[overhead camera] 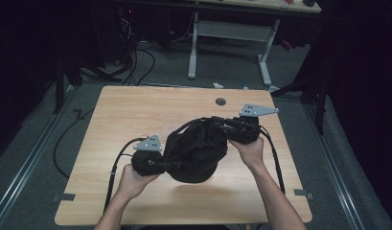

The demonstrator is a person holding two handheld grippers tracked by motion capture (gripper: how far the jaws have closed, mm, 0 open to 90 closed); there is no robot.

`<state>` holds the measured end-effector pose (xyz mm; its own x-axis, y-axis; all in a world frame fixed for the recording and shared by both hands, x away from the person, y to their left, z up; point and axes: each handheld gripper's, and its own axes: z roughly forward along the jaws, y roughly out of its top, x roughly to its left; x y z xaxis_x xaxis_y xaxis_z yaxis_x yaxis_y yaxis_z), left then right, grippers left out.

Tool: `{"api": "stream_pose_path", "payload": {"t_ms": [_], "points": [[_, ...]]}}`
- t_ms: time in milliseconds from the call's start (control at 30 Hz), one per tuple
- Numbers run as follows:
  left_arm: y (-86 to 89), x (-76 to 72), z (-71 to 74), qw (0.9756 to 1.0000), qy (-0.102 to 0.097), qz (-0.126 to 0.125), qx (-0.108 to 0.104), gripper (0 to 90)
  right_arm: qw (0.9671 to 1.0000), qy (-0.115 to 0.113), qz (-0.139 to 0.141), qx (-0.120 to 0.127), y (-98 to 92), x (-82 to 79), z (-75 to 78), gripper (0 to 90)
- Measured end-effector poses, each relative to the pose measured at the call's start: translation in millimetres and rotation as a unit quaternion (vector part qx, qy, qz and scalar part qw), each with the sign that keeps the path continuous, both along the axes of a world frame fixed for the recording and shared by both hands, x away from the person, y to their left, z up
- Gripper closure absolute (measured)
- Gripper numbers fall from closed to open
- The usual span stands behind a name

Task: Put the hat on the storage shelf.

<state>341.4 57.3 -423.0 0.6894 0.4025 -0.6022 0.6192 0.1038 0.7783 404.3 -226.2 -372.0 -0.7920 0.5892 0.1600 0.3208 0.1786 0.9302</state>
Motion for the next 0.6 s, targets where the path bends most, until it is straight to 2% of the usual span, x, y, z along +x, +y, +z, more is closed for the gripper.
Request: {"api": "stream_pose_path", "payload": {"t_ms": [33, 67, 133, 167, 233, 267, 367, 467, 500, 600], "points": [[1.7, 0.5, -0.7, 1.0, 0.001, 0.01, 0.001, 87.6, 1.0, 0.001, -0.003, 0.0, -0.7, -0.2, 0.3, 64.1], [1.7, 0.5, -0.7, 1.0, 0.001, 0.01, 0.001, 87.6, 1.0, 0.001, -0.003, 0.0, -0.7, -0.2, 0.3, 64.1], [3.9, 1.2, -0.8, 0.9998, 0.002, 0.017, 0.0, 87.7, 1.0, 0.002, -0.004, 0.004, -4.1, -1.5, 1.1, 58.0], [5.3, 1.5, -0.1, 0.9997, 0.004, 0.024, -0.005, 87.7, 1.0, 0.002, -0.004, 0.004, -4.1, -1.5, 1.1, 58.0], [11.0, 4.3, 1.1, 0.9991, 0.007, 0.04, -0.013, 87.6, 0.9999, 0.002, -0.011, 0.008, -10.0, -4.3, 2.1, 51.9], [11.0, 4.3, 1.1, 0.9991, 0.007, 0.04, -0.013, 87.6, 0.9999, 0.005, -0.013, 0.008, -12.1, -5.2, 2.7, 50.7], [16.2, 6.4, 3.0, 0.998, 0.008, 0.06, -0.016, 87.6, 0.9998, 0.005, -0.017, 0.004, -16.3, -8.2, 3.6, 49.7], [20.2, 7.8, 5.7, 0.9967, 0.009, 0.077, -0.023, 87.6, 0.9993, 0.009, -0.03, -0.02, -20.1, -12.2, 2.7, 49.8], [21.1, 8.5, 6.3, 0.9961, 0.008, 0.084, -0.024, 87.5, 0.9984, 0.012, -0.044, -0.033, -22.5, -14.9, -2.6, 50.3], [22.2, 10.8, 6.6, 0.9946, 0.007, 0.1, -0.026, 87.5, 0.9975, 0.022, -0.056, -0.037, -25.8, -17.1, -10.5, 50.3]]}}
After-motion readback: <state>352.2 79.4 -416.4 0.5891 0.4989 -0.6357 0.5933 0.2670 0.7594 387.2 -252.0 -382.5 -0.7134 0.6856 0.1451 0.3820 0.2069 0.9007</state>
